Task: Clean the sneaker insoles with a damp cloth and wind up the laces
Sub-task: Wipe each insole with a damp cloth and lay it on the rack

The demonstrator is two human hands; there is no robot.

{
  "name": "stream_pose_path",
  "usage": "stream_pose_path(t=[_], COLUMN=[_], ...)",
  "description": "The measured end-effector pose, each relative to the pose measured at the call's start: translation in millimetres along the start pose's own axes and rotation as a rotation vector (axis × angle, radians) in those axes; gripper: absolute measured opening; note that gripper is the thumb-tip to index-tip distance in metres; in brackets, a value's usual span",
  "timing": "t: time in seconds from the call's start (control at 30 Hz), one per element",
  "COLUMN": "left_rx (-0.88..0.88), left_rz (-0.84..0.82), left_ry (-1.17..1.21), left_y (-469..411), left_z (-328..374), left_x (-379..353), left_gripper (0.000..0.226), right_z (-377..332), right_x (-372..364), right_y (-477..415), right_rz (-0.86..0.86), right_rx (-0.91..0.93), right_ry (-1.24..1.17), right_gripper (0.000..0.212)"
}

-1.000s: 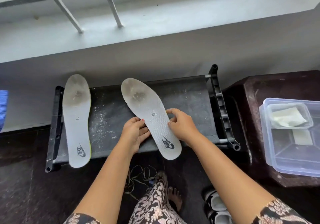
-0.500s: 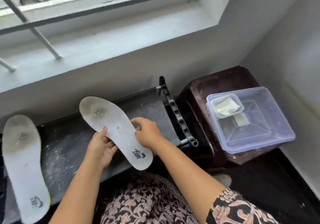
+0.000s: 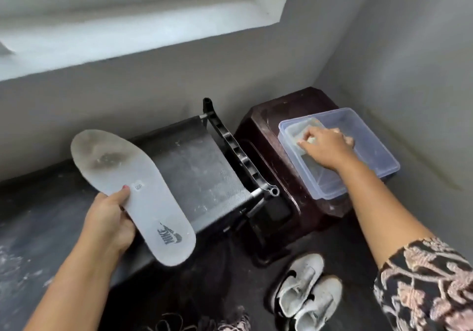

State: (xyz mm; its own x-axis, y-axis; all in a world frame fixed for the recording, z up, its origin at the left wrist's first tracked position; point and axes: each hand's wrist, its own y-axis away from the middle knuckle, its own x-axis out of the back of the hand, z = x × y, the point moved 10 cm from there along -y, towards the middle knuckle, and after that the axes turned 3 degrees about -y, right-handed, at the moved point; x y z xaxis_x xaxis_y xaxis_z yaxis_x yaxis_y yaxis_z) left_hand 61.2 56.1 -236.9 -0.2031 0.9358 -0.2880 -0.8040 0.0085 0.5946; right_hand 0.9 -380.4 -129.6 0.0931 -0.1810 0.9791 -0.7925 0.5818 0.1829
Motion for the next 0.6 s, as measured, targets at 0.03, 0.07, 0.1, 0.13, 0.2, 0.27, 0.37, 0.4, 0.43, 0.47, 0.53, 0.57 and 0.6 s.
stream_pose_path(t=[0.03, 0.07, 0.1, 0.13, 0.2, 0.27, 0.37, 0.4, 0.43, 0.47, 0.53, 0.57, 0.6], left_rx=[-0.007, -0.015, -0.026, -0.03, -0.042, -0.07, -0.103, -0.1, -0.091, -0.073, -0.054, -0.054, -0.058], left_rz=[-0.019, -0.04, -0.055, -0.065, -0.078, -0.104, -0.127, -0.125, -0.119, -0.112, -0.095, -0.084, -0.077], left_ry=[0.002, 0.01, 0.017, 0.017, 0.007, -0.009, -0.024, -0.031, -0.039, -0.044, -0.058, -0.068, -0.078], left_y=[1, 2, 3, 3, 3, 11, 25, 32, 38, 43, 49, 51, 52], left_z=[-1, 0, 0, 0, 0, 5, 11, 10, 10, 8, 7, 8, 8], left_x=[1, 1, 2, 4, 8, 8, 8, 8, 9, 10, 12, 13, 13], left_gripper=[0.02, 0.02, 0.02, 0.02, 0.028, 0.034, 0.034, 0.033, 0.033, 0.033, 0.035, 0.036, 0.036], right_z=[7, 11, 14, 15, 16, 15, 11, 10, 10, 10, 13, 14, 15], right_x=[-14, -25, -34, -40, -44, -39, -27, -24, -21, -21, -24, -25, -26], right_y=[0, 0, 0, 0, 4, 11, 21, 24, 27, 27, 25, 24, 22], right_rz=[-0.055, -0.082, -0.097, -0.108, -0.107, -0.083, -0.053, -0.046, -0.045, -0.056, -0.074, -0.074, -0.068], right_rx=[-0.004, 0.0, 0.01, 0.011, -0.014, -0.021, -0.003, -0.005, -0.014, -0.029, -0.036, -0.024, -0.01], right_ry=[0.059, 0.088, 0.097, 0.088, 0.073, 0.107, 0.154, 0.153, 0.149, 0.142, 0.108, 0.074, 0.033], right_gripper=[0.025, 0.029, 0.035, 0.042, 0.052, 0.055, 0.054, 0.052, 0.051, 0.05, 0.05, 0.048, 0.045])
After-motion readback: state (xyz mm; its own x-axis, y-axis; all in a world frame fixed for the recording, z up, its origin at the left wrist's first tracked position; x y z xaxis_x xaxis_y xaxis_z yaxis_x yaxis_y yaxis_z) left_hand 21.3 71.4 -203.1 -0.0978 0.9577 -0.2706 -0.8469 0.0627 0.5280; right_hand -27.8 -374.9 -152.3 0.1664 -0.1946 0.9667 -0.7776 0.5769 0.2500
